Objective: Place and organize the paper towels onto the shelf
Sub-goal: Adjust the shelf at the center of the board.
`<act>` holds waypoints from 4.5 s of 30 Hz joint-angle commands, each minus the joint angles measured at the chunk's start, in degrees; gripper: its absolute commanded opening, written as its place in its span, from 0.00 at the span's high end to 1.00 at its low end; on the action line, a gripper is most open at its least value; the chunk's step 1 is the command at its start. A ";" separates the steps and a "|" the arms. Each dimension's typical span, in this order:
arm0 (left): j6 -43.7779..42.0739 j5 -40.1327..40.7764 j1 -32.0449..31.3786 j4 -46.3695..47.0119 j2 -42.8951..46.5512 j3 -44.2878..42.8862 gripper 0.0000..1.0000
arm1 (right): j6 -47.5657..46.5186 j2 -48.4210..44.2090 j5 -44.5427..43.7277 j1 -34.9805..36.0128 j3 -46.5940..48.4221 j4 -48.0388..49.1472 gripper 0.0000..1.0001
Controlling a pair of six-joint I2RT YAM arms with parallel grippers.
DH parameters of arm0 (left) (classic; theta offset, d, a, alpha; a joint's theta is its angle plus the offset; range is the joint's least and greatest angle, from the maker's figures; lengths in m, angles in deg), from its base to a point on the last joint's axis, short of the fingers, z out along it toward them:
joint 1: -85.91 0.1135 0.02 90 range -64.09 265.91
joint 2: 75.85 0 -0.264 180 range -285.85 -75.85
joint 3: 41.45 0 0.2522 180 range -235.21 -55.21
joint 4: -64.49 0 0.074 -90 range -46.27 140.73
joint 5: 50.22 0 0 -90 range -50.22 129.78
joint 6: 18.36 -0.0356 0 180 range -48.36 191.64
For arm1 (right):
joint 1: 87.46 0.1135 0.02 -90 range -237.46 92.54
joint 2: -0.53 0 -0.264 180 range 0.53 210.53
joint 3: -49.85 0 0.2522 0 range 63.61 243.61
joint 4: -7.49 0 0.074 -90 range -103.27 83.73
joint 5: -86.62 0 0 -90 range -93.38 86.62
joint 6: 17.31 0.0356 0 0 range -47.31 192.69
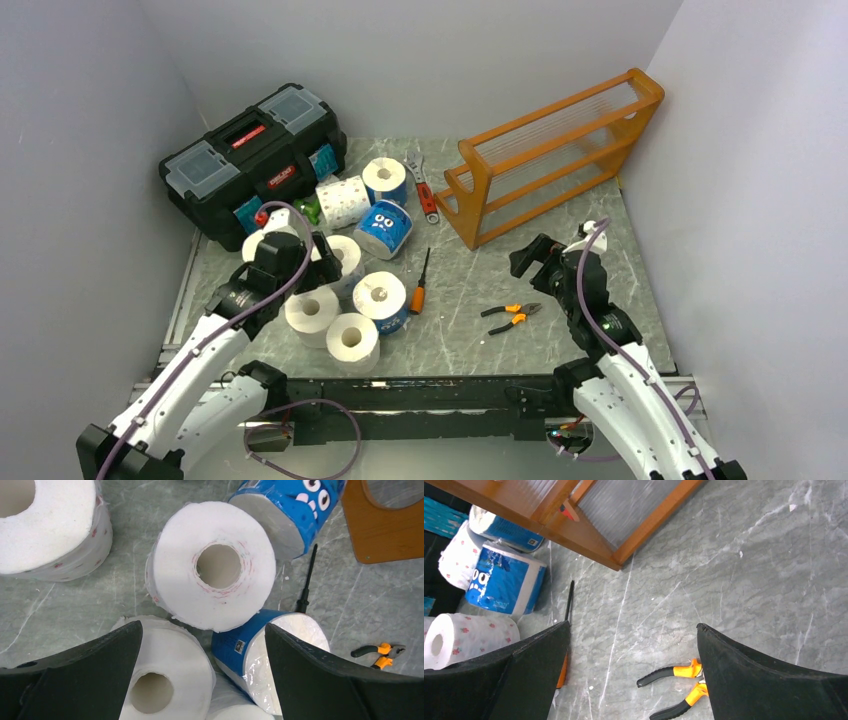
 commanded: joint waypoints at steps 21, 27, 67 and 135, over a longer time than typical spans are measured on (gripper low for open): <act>-0.93 -3.86 -0.13 2.56 4.19 -1.87 0.01 | -4.21 13.22 -9.18 6.61 32.12 -12.18 0.00; -0.58 -6.28 -0.11 3.47 3.26 -0.93 0.01 | -7.76 25.12 -13.80 13.26 42.88 -15.13 0.04; -0.74 -8.21 -0.14 1.44 4.62 1.65 0.01 | -15.70 49.60 -28.30 20.45 55.70 -9.95 0.50; 0.65 -13.43 -0.13 5.40 0.89 1.38 0.01 | -0.53 22.02 -28.13 10.86 48.75 -24.22 0.00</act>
